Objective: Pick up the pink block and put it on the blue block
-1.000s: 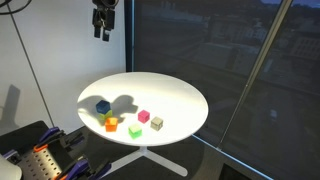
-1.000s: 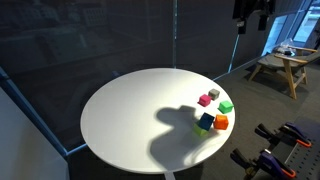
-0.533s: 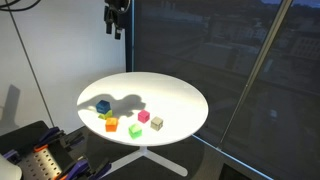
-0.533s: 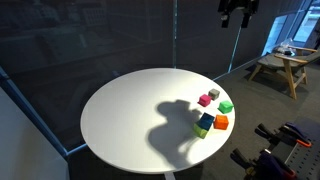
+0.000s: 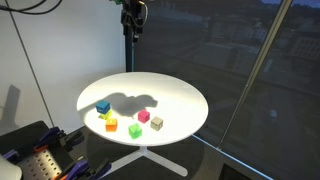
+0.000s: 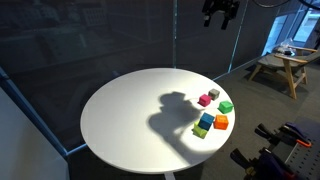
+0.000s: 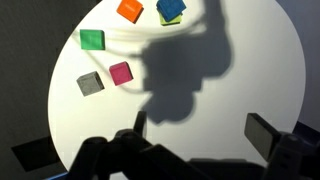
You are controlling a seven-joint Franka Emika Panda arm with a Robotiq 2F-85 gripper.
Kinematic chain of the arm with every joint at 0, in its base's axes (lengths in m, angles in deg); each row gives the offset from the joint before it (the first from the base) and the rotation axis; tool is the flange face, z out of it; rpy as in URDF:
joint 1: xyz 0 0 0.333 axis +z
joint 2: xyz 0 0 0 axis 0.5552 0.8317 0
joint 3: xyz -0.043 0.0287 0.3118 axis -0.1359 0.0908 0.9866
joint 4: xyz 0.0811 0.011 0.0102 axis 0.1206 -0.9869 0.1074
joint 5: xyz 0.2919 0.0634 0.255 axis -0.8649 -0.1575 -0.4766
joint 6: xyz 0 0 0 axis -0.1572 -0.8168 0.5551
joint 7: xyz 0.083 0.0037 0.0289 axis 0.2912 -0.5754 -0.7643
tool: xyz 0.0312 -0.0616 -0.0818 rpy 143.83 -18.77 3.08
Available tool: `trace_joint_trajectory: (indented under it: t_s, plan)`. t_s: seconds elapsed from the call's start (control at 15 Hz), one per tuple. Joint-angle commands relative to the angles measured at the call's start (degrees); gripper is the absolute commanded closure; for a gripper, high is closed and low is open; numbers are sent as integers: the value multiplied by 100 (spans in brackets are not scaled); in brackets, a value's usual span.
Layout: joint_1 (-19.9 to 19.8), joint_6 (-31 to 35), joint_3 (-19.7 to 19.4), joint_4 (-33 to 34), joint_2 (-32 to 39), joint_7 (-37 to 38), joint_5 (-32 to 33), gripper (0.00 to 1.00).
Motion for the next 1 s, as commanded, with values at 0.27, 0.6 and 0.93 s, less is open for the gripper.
trace_joint_trajectory:
  t_s: [0.27,0.6,0.93]
  plan:
    - [-123,322,-163,427,765,-774,-187,0]
    - [-259,476,-259,407,1080,-1028,-10,0]
    - [-269,803,-297,324,1344,-1009,518,0]
